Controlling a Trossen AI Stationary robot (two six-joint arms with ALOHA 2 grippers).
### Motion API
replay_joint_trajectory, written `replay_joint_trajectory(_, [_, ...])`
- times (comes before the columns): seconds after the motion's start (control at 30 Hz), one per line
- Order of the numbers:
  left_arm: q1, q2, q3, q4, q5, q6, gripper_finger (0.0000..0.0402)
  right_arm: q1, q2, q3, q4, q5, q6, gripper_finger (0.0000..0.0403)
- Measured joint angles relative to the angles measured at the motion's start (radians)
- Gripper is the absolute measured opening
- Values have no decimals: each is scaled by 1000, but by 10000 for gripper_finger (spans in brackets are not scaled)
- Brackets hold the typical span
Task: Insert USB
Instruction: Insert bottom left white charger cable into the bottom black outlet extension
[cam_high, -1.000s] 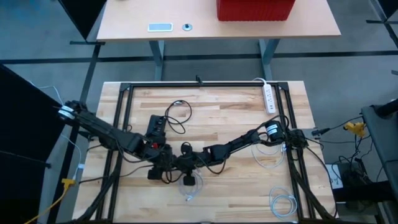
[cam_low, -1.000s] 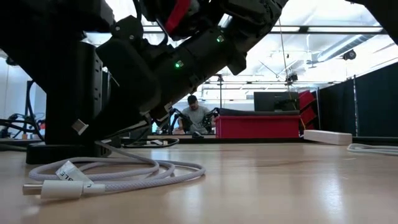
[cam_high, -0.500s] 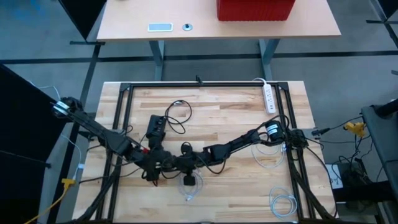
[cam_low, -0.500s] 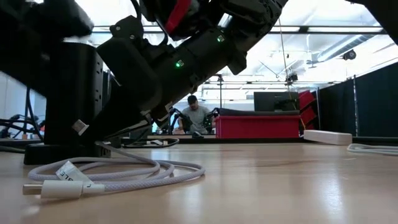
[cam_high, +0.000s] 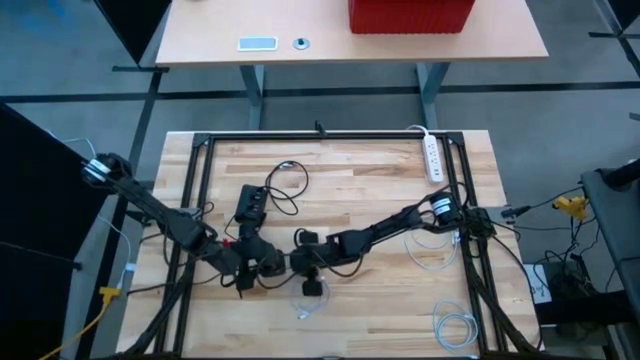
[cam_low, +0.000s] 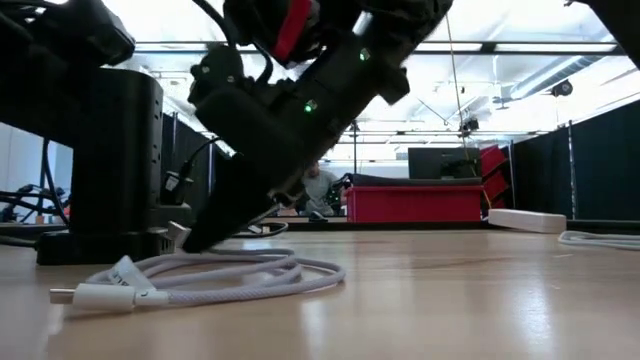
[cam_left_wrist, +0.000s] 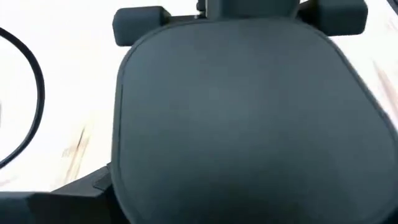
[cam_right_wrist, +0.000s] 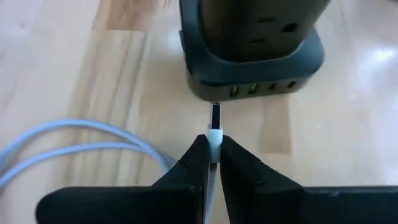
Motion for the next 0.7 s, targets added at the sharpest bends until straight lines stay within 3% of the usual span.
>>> replay_joint_trajectory(0.4, [-1,59,-127,325,-73,31,311,-42,-2,145,-278,25,-131,14])
replay_joint_trajectory(0.57, [-1,78,-134,360,-72,64,259,-43,-2,150,-302,13,-184,14])
replay_joint_trajectory(0.7, [-1,88,-134,371,-69,92,264,-47,2,144,-302,13,-203,14])
